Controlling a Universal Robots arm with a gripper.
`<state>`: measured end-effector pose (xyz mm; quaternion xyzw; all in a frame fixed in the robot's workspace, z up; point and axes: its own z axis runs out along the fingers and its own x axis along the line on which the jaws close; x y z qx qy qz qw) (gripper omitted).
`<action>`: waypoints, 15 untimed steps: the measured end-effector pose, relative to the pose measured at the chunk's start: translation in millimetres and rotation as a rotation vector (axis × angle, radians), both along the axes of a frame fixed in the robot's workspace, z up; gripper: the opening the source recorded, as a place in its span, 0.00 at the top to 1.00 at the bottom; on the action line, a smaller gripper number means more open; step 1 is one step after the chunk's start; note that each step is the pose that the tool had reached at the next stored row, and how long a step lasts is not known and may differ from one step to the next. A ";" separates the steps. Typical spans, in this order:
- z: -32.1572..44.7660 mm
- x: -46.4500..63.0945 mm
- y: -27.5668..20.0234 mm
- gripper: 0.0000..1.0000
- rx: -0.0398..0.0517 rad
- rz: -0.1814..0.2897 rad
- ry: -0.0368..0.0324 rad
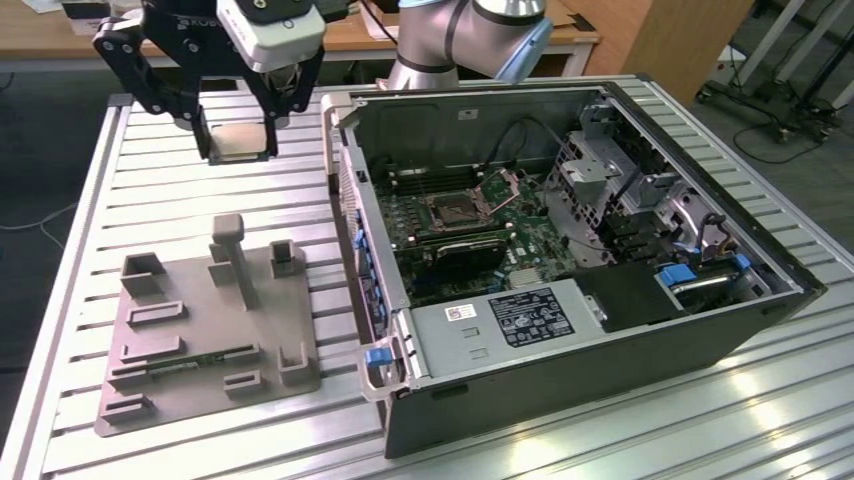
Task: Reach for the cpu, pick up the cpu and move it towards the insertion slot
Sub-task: 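Pick up the cpu and move it towards the insertion slot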
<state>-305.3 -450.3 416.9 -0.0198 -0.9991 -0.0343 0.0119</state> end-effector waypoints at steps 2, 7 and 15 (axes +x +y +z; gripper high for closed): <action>0.0 0.5 0.0 0.46 0.0001 0.000 0.0000; 0.0 2.5 0.0 0.46 0.0001 0.000 0.0000; -0.1 7.8 0.0 0.46 0.0004 0.000 0.0000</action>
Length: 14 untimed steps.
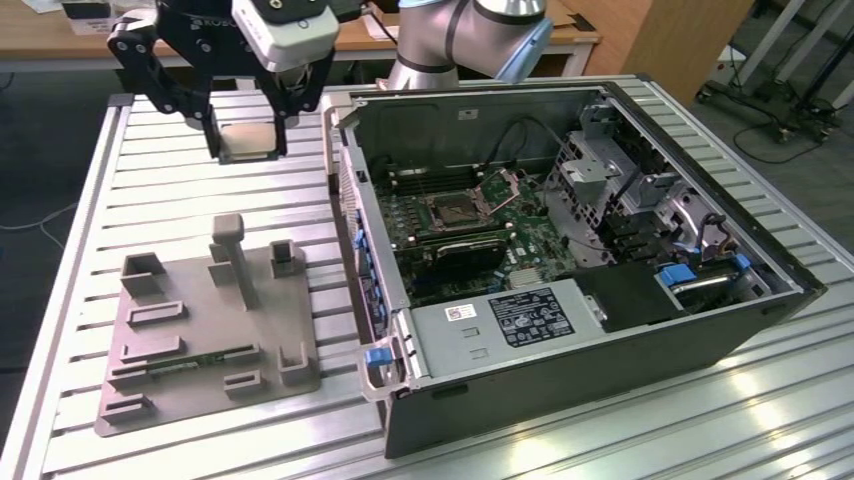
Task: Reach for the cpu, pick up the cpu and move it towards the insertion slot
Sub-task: 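Pick up the cpu and move it towards the insertion slot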
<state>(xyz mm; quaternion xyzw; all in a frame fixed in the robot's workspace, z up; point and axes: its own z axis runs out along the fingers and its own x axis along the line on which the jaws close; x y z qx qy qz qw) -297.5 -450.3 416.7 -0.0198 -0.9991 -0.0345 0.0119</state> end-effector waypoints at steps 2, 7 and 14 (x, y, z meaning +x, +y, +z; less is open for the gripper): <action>0.0 0.8 0.0 0.46 0.0000 0.000 0.0000; 0.0 3.1 0.0 0.46 0.0000 0.000 0.0000; -0.1 6.0 0.0 0.46 0.0000 0.000 0.0000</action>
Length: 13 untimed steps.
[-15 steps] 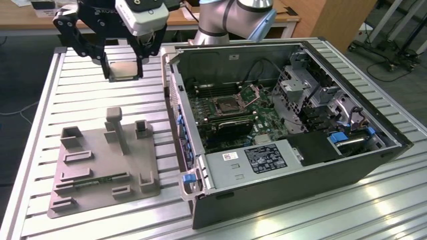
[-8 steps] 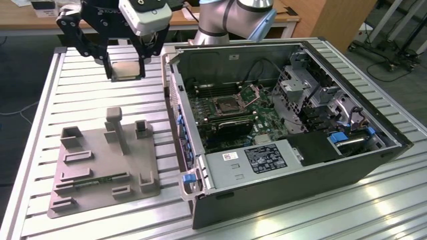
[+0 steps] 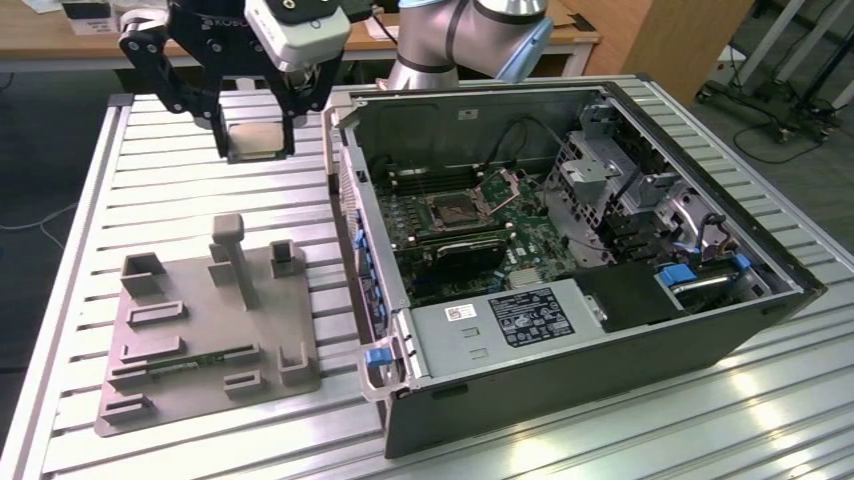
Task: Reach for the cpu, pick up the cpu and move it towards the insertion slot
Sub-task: 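Pick up the cpu and move it towards the insertion slot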
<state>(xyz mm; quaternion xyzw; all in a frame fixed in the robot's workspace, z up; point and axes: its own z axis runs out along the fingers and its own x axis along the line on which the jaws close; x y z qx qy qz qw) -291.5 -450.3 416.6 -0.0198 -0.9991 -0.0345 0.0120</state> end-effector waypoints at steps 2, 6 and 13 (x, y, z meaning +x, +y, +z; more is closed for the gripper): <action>0.0 0.9 0.0 0.46 -0.0001 0.000 0.0000; 0.0 2.7 0.0 0.46 -0.0001 0.000 0.0000; 0.0 5.8 0.0 0.46 -0.0001 0.000 0.0000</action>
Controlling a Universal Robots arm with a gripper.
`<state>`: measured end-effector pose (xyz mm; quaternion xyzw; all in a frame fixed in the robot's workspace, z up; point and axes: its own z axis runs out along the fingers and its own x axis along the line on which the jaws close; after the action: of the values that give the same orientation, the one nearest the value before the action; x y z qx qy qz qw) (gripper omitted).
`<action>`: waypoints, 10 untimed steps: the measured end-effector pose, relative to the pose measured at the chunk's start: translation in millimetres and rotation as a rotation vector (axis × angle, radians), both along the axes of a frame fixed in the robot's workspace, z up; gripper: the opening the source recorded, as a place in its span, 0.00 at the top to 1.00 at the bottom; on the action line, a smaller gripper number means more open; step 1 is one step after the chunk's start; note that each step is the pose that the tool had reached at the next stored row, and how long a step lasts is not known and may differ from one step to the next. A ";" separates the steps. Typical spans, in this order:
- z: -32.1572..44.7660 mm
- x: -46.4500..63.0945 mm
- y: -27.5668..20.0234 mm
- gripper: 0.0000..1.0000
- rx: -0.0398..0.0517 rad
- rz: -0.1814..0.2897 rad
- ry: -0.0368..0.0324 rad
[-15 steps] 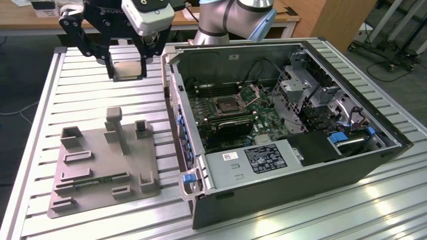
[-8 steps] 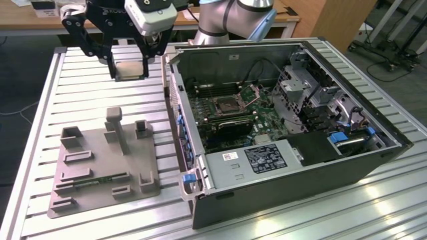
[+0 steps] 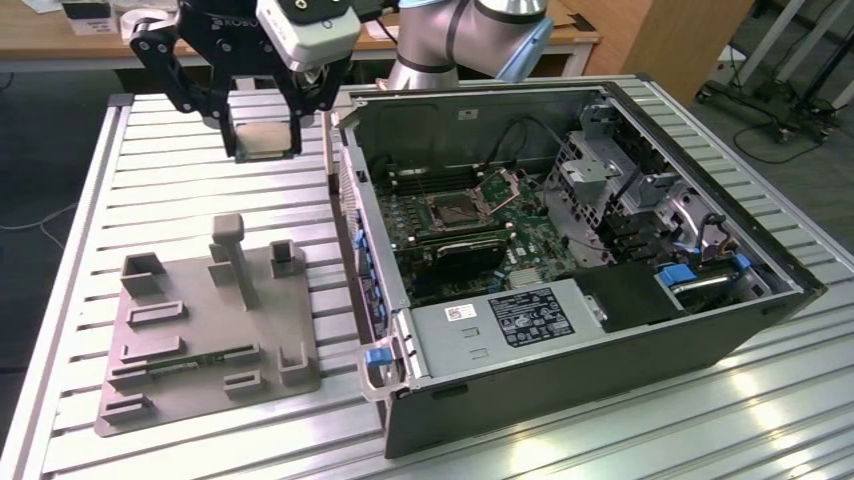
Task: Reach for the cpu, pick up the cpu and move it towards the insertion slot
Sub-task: 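Pick up the cpu and move it towards the insertion slot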
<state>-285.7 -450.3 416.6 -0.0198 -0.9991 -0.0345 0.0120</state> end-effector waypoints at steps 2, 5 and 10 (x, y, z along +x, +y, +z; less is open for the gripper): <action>-0.1 0.8 0.0 0.46 0.0001 0.000 -0.0001; -0.1 2.0 0.0 0.46 0.0001 0.000 0.0000; -0.1 3.9 0.0 0.46 0.0000 0.000 -0.0001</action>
<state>-281.8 -450.3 416.5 -0.0198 -0.9991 -0.0345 0.0119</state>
